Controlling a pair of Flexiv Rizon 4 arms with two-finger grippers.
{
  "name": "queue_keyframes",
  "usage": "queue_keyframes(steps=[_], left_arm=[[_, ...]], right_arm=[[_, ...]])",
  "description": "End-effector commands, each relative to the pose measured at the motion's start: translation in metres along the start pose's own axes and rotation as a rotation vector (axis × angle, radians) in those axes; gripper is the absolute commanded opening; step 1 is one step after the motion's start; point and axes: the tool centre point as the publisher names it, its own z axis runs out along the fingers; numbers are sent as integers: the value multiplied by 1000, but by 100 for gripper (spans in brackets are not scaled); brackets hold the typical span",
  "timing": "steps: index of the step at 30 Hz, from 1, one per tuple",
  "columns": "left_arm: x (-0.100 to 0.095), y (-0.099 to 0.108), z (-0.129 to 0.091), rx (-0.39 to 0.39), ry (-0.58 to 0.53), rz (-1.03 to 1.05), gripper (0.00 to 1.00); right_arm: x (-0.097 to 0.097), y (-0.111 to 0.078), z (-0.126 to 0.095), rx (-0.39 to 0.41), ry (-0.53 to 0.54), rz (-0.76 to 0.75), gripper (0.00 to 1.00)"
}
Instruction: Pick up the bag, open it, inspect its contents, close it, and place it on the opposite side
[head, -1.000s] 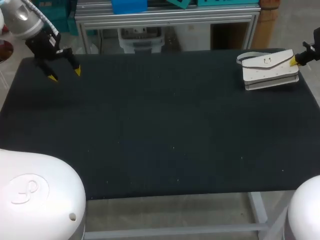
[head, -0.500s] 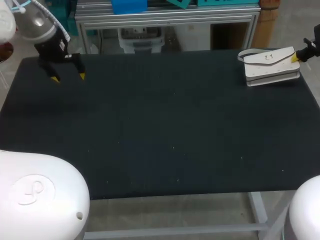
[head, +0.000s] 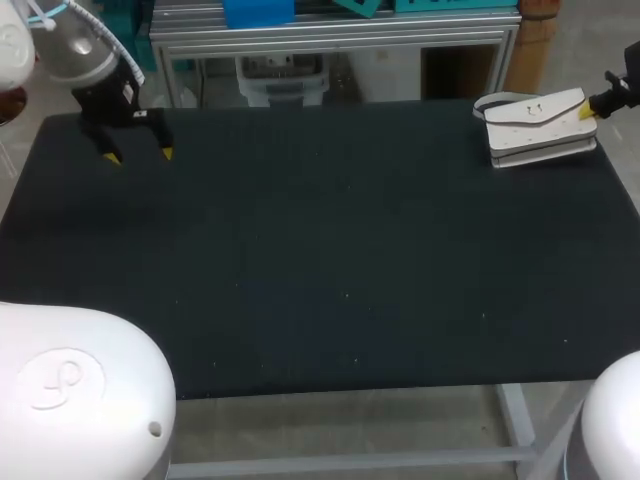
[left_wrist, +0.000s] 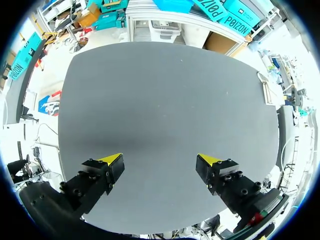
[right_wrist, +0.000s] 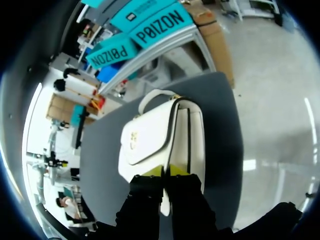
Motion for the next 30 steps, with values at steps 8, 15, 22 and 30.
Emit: queue_keyframes(steps=[8, 15, 22, 30], left_arm=[[0, 0, 0, 0, -1, 0, 100], [0, 0, 0, 0, -1, 0, 100], [0, 0, 0, 0, -1, 0, 100], [0, 0, 0, 0, -1, 0, 100]], right_arm=[[-10, 9, -3, 108, -42, 54, 100], [-8, 1, -26, 91, -108, 62, 100], [9, -7, -44, 95, -193, 43, 100], [40, -17, -59, 72, -275, -9, 100]])
